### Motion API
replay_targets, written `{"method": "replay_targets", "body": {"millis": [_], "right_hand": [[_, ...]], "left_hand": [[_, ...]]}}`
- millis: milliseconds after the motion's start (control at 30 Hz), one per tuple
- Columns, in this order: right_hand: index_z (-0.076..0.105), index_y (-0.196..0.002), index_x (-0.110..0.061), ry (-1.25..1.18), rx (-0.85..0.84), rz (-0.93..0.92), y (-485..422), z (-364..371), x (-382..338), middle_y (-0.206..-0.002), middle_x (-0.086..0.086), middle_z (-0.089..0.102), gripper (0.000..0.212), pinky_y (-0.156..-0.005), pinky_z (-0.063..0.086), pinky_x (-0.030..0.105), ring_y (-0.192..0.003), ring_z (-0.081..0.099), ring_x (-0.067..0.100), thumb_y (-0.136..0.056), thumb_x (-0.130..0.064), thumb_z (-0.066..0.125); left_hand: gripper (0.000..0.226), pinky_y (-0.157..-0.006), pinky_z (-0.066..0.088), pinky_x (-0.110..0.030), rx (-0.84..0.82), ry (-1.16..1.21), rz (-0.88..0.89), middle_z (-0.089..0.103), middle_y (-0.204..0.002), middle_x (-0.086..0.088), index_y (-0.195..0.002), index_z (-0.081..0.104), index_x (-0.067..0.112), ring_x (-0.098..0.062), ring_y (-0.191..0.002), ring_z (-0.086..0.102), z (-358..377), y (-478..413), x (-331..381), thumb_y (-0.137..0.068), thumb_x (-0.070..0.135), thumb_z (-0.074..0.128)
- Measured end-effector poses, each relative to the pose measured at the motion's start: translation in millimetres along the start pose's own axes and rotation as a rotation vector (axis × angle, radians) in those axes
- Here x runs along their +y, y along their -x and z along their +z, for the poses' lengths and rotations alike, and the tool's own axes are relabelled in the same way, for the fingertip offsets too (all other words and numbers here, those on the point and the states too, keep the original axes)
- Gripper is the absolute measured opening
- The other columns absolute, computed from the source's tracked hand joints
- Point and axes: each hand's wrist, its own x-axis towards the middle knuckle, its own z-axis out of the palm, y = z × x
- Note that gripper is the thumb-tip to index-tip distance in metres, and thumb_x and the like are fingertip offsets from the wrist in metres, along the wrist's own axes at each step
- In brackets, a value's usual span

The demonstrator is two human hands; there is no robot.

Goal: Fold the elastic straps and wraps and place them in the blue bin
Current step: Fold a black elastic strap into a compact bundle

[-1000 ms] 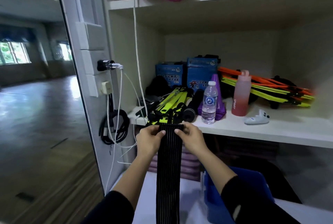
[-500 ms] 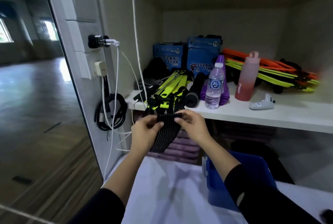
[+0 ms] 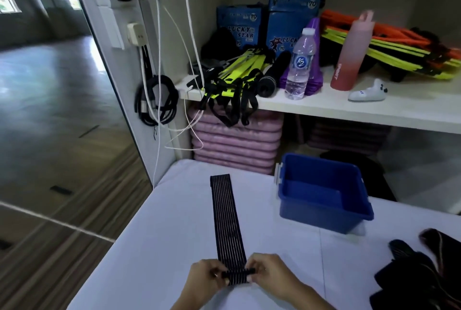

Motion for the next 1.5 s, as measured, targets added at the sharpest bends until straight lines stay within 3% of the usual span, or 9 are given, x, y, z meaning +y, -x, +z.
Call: {"method": "replay_targets", "body": {"millis": [167,367,433,600,700,900,1100,1300,1500], "right_hand": [[0.056,-0.077,-0.043,0.162,-0.12,-0.05,24,27,25,-0.095,-0.003,0.065,0.034,-0.08,0.049,0.025,-0.09,0.062,0.011,-0.068,-0.012,0.065],[0.061,-0.096,-0.029,0.182,-0.106,-0.104,42,41,41,-0.101,-0.013,0.059,0.031,-0.09,0.042,0.017,-0.1,0.052,0.003,-0.068,-0.019,0.071],[0.061,-0.09,-0.033,0.136,-0.097,-0.091,43,40,40,-0.098,-0.013,0.062,0.024,-0.087,0.043,0.015,-0.096,0.055,0.002,-0.072,-0.019,0.071],[0.056,-0.076,-0.037,0.004,-0.024,0.033,47,42,34,-0.076,-0.002,0.064,0.014,-0.068,0.046,0.021,-0.07,0.058,0.008,-0.084,-0.029,0.065],[0.054,-0.083,-0.031,0.046,0.014,0.064,47,50,35,-0.066,-0.009,0.054,0.008,-0.059,0.04,0.019,-0.058,0.049,0.004,-0.089,-0.028,0.058],[0.044,-0.121,-0.023,0.329,0.14,0.005,48,62,34,-0.109,-0.004,0.046,0.034,-0.075,0.049,0.029,-0.096,0.053,0.015,-0.09,-0.026,0.055],[0.065,-0.098,-0.024,0.343,0.047,-0.219,48,47,40,-0.105,-0.009,0.051,0.012,-0.081,0.043,0.019,-0.099,0.046,0.005,-0.088,-0.022,0.06],[0.059,-0.114,-0.024,0.432,-0.143,-0.27,44,31,49,-0.119,-0.011,0.052,0.047,-0.091,0.041,0.025,-0.108,0.043,0.007,-0.071,-0.038,0.074],[0.061,-0.108,-0.024,0.292,-0.052,-0.211,40,29,39,-0.102,-0.003,0.062,0.029,-0.087,0.044,0.023,-0.099,0.051,0.01,-0.079,-0.026,0.059]], "left_hand": [[0.021,-0.062,0.037,-0.005,-0.094,-0.094,0.022,0.055,-0.054,0.03,-0.057,0.06,0.047,0.009,-0.056,0.051,32,30,-22,-0.059,0.029,0.07],[0.039,-0.084,0.034,-0.009,0.02,-0.236,0.1,0.059,-0.112,0.017,-0.113,0.062,0.028,-0.006,-0.107,0.05,60,57,-36,-0.075,0.03,0.066],[0.034,-0.087,0.037,-0.013,0.039,-0.223,0.071,0.062,-0.112,0.014,-0.111,0.063,0.028,-0.008,-0.107,0.051,62,61,-35,-0.078,0.034,0.064],[0.014,-0.062,0.042,-0.022,0.035,-0.073,-0.057,0.053,-0.061,0.011,-0.074,0.058,0.031,-0.005,-0.06,0.048,63,59,-21,-0.087,0.027,0.057],[0.016,-0.052,0.034,-0.006,0.1,-0.016,-0.158,0.058,-0.078,0.009,-0.102,0.061,0.02,-0.003,-0.064,0.051,71,55,-18,-0.087,0.022,0.058],[0.025,-0.061,0.038,-0.025,0.227,-0.112,-0.182,0.057,-0.084,0.003,-0.105,0.048,0.019,-0.017,-0.077,0.055,84,53,-13,-0.084,0.024,0.061],[0.018,-0.076,0.048,-0.029,0.205,-0.287,0.108,0.06,-0.1,0.001,-0.101,0.068,0.017,-0.017,-0.101,0.054,81,49,-27,-0.086,0.019,0.057],[0.05,-0.07,0.052,-0.029,0.149,-0.453,0.351,0.06,-0.104,0.005,-0.098,0.068,0.021,-0.015,-0.087,0.056,74,53,-42,-0.064,0.057,0.061],[0.038,-0.071,0.044,-0.024,0.148,-0.359,0.284,0.064,-0.095,0.009,-0.1,0.064,0.021,-0.013,-0.087,0.05,68,48,-34,-0.068,0.039,0.052]]}}
